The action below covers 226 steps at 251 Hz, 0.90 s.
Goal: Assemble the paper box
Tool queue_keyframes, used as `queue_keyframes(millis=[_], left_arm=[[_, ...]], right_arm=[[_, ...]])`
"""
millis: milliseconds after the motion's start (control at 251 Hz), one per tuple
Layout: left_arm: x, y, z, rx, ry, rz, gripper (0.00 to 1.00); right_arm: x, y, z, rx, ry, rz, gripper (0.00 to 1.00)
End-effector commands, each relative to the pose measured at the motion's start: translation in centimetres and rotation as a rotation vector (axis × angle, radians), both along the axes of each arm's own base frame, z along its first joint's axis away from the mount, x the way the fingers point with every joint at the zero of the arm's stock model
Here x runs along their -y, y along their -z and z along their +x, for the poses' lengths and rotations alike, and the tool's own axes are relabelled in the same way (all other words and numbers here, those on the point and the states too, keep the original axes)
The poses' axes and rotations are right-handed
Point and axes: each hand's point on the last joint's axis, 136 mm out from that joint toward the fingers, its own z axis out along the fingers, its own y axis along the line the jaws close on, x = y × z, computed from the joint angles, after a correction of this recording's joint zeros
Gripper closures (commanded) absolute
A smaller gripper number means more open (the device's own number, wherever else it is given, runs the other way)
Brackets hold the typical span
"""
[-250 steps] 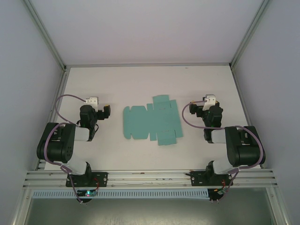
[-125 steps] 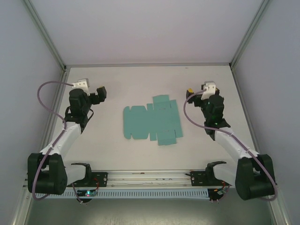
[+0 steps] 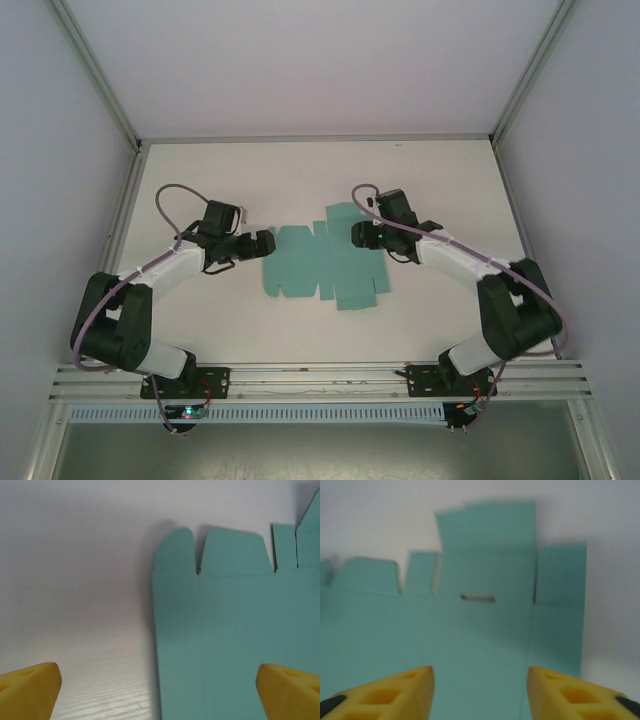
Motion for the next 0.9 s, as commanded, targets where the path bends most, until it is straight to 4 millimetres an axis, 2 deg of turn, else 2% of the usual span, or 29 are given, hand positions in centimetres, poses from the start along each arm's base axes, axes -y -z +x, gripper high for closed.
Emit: queue_keyframes(millis=[0, 148, 263, 383, 479, 567, 730, 806, 898], left_arm=[[0.7, -0.5, 0.0, -0.025, 0.003, -0.025, 0.0], [1.9, 0.6, -0.6, -0.067, 0.047, -0.065, 0.0], [2.6, 1.4, -0.5, -0.087, 0.062, -0.085, 0.0], [4.2, 1.7, -0.3, -0.103, 0.107, -0.155, 0.0], [5.8, 1.3, 0.1, -0.09, 0.14, -0.211, 0.0], [8.0, -0.2, 0.4, -0.05, 0.196, -0.317, 0.05], [10.8, -2.3, 0.8, -0.024, 0.252, -0.42, 0.23], [11.1, -2.9, 1.0, -0.001, 0.252, -0.423, 0.38], [10.5, -3.7, 1.4, 0.025, 0.22, -0.397, 0.63]], right_arm=[[0.9, 2.0, -0.3, -0.129, 0.079, -0.032, 0.59], [2.1, 5.5, -0.5, -0.219, 0.145, -0.032, 0.67], [2.8, 7.2, -0.9, -0.259, 0.181, -0.028, 0.67], [3.2, 8.3, -1.3, -0.287, 0.186, -0.026, 0.66], [2.9, 9.1, -1.7, -0.302, 0.179, -0.008, 0.66], [2.5, 9.7, -2.0, -0.313, 0.179, 0.019, 0.66], [1.8, 9.9, -1.9, -0.303, 0.176, 0.073, 0.66], [1.7, 9.4, -1.7, -0.28, 0.168, 0.076, 0.66], [1.5, 8.2, -1.4, -0.242, 0.143, 0.079, 0.64]])
